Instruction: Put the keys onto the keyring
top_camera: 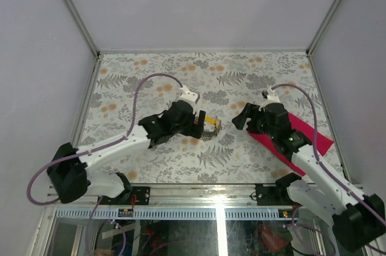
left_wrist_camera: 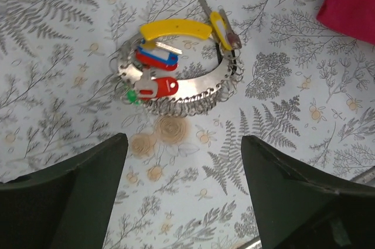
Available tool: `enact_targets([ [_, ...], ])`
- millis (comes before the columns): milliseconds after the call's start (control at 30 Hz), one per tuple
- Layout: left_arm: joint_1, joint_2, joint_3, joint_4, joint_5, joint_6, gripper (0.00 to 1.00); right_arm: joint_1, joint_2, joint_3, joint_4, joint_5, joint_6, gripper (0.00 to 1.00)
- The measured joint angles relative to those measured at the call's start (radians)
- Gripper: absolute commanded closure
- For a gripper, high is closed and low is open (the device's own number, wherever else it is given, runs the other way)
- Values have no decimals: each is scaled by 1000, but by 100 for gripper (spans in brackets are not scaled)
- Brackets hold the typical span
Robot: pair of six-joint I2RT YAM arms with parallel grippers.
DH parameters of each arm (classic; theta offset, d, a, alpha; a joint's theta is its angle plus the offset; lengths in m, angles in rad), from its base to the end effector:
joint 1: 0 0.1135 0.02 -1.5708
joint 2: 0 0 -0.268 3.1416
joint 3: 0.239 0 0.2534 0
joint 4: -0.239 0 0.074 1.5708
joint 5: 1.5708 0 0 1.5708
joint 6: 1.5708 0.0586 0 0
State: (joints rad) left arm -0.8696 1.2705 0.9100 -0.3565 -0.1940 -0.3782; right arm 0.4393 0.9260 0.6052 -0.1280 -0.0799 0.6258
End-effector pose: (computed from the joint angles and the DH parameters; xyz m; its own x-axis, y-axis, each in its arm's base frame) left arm 0.1966 -0.2153 0.2524 -0.6362 0.1919 -0.7473 0.4531 0.8769 -0.1606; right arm 0.2069 0.1024 0.2495 -0.6047 0.3610 -0.7099 -0.1663 0.8145 0.5558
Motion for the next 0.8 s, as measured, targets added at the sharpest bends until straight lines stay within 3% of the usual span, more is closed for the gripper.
enact_targets([
  [167,-45,173,88,50,0,18,27,0,-173,-92,-133,37,72,36],
  [333,-79,294,145,96,13,36,31,0,-208,-159,-166,26,128,44],
  [500,-79,280,124,107,15,36,31,0,-71,-173,-84,-62,132,53],
  [800,-59,15,-21,108,12,5,30,15,306,-120,192,-216,129,60],
])
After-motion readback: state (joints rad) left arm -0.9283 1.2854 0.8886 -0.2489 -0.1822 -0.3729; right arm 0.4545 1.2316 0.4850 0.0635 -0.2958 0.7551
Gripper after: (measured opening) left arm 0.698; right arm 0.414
